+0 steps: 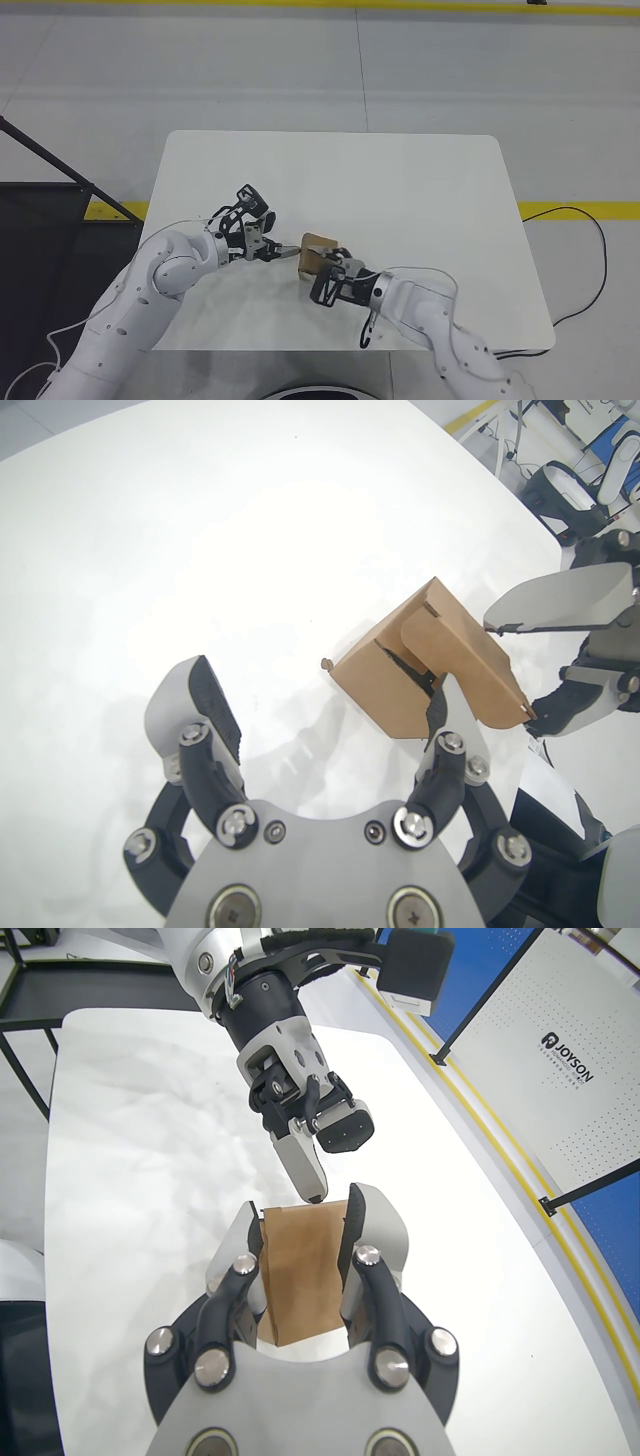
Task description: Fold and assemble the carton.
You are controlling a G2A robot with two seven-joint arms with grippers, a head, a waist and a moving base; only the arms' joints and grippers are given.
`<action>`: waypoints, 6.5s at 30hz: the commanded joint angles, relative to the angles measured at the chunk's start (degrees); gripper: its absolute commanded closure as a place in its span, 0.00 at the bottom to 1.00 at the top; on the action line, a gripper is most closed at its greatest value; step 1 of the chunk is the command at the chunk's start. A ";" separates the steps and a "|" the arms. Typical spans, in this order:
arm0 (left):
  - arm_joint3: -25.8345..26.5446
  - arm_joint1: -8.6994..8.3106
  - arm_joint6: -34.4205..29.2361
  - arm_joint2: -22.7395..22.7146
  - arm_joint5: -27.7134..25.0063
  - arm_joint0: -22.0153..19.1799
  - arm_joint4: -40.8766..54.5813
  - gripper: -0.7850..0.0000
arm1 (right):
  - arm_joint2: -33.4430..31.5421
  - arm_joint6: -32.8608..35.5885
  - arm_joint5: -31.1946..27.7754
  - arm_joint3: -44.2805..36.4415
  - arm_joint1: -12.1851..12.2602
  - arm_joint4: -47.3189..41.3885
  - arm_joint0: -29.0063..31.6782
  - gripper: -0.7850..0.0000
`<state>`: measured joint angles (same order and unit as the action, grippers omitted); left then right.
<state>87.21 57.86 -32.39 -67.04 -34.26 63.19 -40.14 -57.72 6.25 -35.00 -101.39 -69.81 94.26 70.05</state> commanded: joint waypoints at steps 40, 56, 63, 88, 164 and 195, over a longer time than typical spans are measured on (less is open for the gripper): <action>2.78 -0.32 1.82 -2.17 0.22 0.97 1.53 0.00 | -1.68 5.16 4.19 4.39 -0.75 -15.18 -2.93 0.49; 0.10 0.30 0.25 0.51 1.60 -1.77 0.63 0.00 | -0.56 5.60 3.99 6.39 -1.04 -15.75 -4.51 0.49; -0.29 0.35 -0.06 0.92 1.28 -1.92 0.27 0.00 | -0.04 5.94 4.18 6.91 -1.18 -15.84 -4.95 0.50; -0.04 0.43 1.03 0.87 0.91 -1.63 0.38 0.00 | -3.45 3.27 3.45 6.27 -0.28 -16.29 -1.73 0.50; -1.29 1.03 0.91 2.60 0.59 -2.78 -0.17 0.00 | -6.03 -2.95 0.88 10.40 0.55 -18.15 -1.03 0.46; -2.17 0.73 -1.24 1.13 -1.74 -2.20 6.23 0.00 | -5.93 -2.98 0.87 10.94 0.82 -18.64 -1.19 0.48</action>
<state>85.28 58.56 -33.21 -66.04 -36.02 61.12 -34.83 -63.66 3.25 -34.18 -90.45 -68.99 75.62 68.86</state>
